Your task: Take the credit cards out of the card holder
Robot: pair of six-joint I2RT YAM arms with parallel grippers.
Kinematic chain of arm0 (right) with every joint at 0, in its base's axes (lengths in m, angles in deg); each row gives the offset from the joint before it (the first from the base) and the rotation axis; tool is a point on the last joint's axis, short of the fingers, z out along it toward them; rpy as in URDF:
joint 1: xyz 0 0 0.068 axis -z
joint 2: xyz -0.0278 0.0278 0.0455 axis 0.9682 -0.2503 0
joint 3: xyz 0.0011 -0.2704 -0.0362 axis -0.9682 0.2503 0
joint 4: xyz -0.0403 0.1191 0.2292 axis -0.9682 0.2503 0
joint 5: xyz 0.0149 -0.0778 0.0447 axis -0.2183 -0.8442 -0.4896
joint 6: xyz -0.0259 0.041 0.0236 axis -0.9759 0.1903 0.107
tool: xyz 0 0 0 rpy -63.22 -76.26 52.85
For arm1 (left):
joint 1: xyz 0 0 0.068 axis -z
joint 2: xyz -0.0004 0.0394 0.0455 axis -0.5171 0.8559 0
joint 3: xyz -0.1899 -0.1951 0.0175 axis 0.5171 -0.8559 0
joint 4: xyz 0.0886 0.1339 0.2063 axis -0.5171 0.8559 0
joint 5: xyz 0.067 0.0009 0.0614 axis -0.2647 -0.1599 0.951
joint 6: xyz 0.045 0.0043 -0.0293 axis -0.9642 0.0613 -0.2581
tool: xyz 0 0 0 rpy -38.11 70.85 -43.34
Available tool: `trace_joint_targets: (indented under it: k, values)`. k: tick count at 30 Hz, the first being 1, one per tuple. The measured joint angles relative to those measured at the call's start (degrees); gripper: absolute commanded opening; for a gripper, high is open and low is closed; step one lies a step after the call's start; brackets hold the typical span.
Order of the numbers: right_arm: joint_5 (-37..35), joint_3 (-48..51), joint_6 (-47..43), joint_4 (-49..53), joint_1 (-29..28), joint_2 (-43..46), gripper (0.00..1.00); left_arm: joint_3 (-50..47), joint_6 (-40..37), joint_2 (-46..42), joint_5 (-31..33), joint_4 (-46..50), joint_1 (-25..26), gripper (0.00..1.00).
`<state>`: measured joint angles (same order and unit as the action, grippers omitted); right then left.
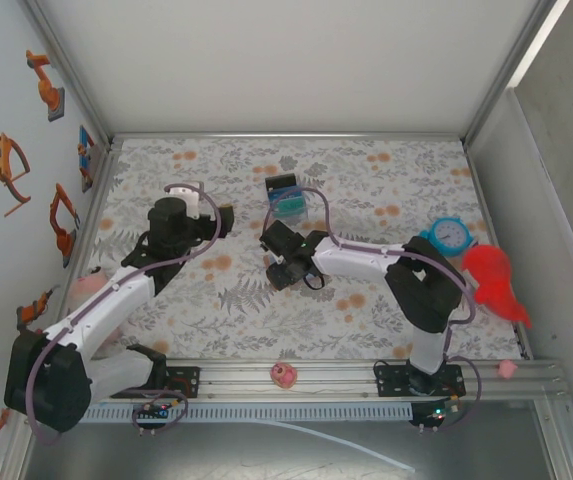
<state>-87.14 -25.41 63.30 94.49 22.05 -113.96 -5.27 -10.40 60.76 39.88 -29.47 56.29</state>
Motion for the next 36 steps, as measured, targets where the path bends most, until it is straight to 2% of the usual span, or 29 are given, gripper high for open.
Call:
trace_joint_targets:
  k: [5, 21, 32, 36]
  values:
    - [0.0, -1.1, -0.1, -0.1, 0.0, -1.7, 0.54, 0.0, 0.7, -0.3, 1.7, 1.9, 0.0, 0.97]
    - [2.1, -0.8, 0.2, -0.7, 0.3, -2.8, 0.54, 0.0, 1.4, 1.6, 1.9, 4.2, 0.0, 0.97]
    - [5.4, 1.5, 1.7, -4.2, 3.0, -2.1, 0.44, 0.0, 1.4, 1.3, 1.2, 4.3, 0.3, 0.97]
    - [6.5, 2.7, 2.7, -5.6, 4.0, -1.4, 0.32, 0.0, 1.4, 1.0, 1.2, 4.7, 0.4, 0.97]
